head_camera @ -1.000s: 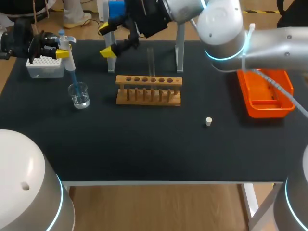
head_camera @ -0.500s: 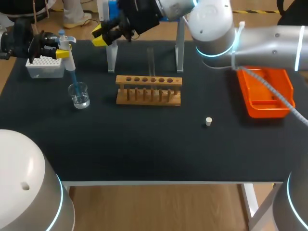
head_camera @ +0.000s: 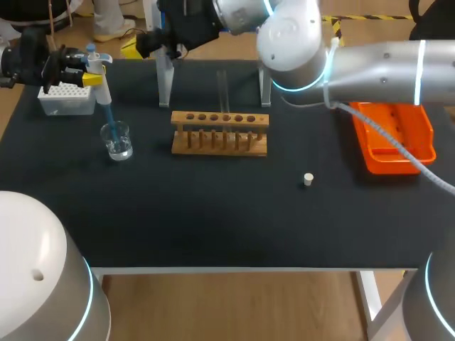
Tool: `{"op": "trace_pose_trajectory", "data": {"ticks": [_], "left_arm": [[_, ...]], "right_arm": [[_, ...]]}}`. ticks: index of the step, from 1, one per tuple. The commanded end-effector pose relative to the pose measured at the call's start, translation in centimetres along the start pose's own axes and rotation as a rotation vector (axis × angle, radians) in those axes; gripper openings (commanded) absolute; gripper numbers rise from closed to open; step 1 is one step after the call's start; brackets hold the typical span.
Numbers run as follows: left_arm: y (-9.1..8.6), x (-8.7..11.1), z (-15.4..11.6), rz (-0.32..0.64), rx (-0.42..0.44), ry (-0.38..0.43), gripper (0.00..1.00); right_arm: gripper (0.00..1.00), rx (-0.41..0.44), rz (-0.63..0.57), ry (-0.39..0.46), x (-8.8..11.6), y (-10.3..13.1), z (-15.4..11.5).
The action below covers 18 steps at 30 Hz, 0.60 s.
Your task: Invert the test tube, pick up the pipette, mount the tip to pipette, aspirate from beaker and dispense into the tube, eject the tip, return the pipette, and cap with the stopper.
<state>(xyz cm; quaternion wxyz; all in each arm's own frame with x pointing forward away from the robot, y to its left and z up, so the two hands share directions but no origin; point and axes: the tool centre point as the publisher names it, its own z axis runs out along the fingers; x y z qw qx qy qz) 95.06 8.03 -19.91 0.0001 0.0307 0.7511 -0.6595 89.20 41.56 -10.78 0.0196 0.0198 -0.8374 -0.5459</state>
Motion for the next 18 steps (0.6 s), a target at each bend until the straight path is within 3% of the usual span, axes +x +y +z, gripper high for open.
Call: {"op": "trace_pose_trajectory", "data": {"ticks": [1, 18], "left_arm": [[0.1, -0.1, -0.1, 0.001, 0.001, 0.005, 0.0], [0.1, -0.1, -0.1, 0.001, 0.001, 0.005, 0.0]], "right_arm": [[0.0, 0.007, -0.002, 0.013, -1.2, 0.8, 1.4], [0.0, 0.007, -0.015, 0.082, -4.5, 2.1, 4.6]]}}
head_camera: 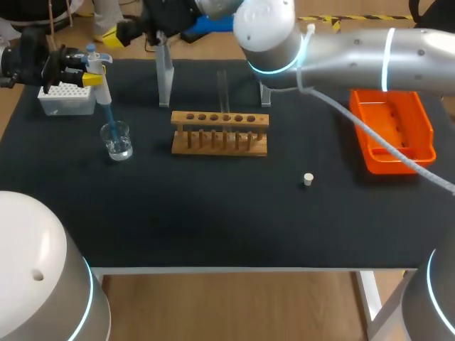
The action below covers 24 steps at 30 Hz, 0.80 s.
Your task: Invert the test tube, pick up the pipette, mount the tip to pipette, aspirate from beaker and dispense into the tube, eject the tip, return the pipette, and cap with the stopper.
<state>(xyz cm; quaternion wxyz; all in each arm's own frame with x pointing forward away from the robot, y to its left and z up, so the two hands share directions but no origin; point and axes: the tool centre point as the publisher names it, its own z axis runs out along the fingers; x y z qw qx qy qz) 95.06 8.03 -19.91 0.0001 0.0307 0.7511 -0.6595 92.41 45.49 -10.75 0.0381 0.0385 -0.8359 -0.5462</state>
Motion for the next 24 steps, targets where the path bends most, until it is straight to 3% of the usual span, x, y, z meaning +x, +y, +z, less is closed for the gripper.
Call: {"op": "trace_pose_trajectory", "data": {"ticks": [1, 24], "left_arm": [[0.1, -0.1, -0.1, 0.001, 0.001, 0.005, 0.0], [0.1, -0.1, -0.1, 0.001, 0.001, 0.005, 0.0]], "right_arm": [[0.0, 0.007, -0.006, 0.037, -1.3, 0.6, 1.3], [0.0, 0.026, -0.011, 0.067, -2.9, 0.8, 3.4]]}}
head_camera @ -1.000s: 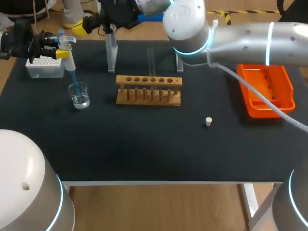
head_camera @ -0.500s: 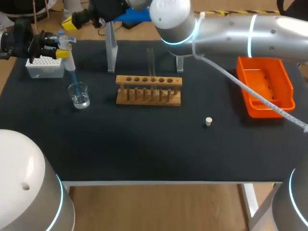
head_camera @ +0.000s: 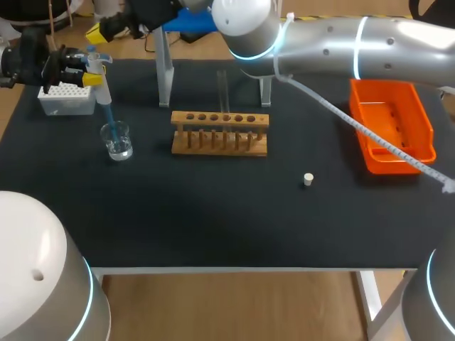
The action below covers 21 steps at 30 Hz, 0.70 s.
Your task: Invert the test tube, pick up the pipette, mount the tip to pipette, aspirate from beaker and dispense into the tube, eject the tip, return the pipette, and cap with the stopper.
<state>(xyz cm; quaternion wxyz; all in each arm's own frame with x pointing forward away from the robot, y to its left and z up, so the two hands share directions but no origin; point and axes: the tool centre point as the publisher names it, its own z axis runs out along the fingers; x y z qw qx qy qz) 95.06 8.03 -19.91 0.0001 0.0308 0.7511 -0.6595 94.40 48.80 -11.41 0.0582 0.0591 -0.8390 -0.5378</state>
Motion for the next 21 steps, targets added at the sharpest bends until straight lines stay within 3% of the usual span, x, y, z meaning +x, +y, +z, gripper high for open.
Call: {"op": "trace_pose_trajectory", "data": {"ticks": [1, 21], "left_arm": [[0.05, -0.12, -0.15, 0.001, 0.001, 0.005, 0.0], [0.05, -0.12, -0.15, 0.001, 0.001, 0.005, 0.0]], "right_arm": [[0.0, 0.008, 0.002, 0.011, -0.6, 0.08, 0.34], [0.0, 0.026, 0.012, 0.014, -0.76, -0.68, 1.23]]}}
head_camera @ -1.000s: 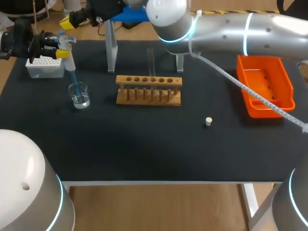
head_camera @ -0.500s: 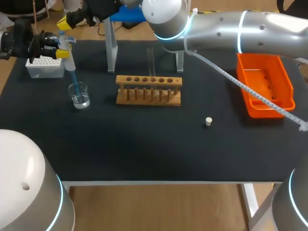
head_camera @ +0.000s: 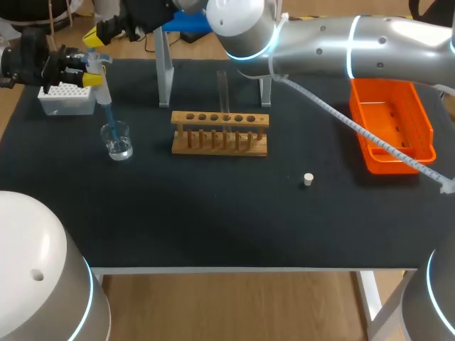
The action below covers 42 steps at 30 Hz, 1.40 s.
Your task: Invert the test tube, pick up the pipette, mount the tip to pipette, aspirate from beaker and dispense into the tube, eject the tip, return the pipette, and cap with the stopper.
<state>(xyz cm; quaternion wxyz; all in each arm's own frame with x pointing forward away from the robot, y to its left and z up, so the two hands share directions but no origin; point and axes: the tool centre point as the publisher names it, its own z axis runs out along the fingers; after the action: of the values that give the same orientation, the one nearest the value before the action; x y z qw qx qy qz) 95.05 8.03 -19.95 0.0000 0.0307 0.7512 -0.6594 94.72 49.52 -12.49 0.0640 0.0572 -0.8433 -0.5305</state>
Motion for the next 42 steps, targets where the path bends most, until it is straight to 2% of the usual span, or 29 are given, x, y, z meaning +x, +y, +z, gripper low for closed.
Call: {"op": "trace_pose_trajectory", "data": {"ticks": [1, 42], "left_arm": [[0.0, -0.1, -0.1, 0.001, 0.001, 0.005, 0.0], [0.0, -0.1, -0.1, 0.001, 0.001, 0.005, 0.0]], "right_arm": [[0.0, 0.011, 0.002, 0.007, -0.3, 0.0, 0.2], [0.0, 0.026, 0.041, 0.023, 0.7, -2.2, 0.5]]}}
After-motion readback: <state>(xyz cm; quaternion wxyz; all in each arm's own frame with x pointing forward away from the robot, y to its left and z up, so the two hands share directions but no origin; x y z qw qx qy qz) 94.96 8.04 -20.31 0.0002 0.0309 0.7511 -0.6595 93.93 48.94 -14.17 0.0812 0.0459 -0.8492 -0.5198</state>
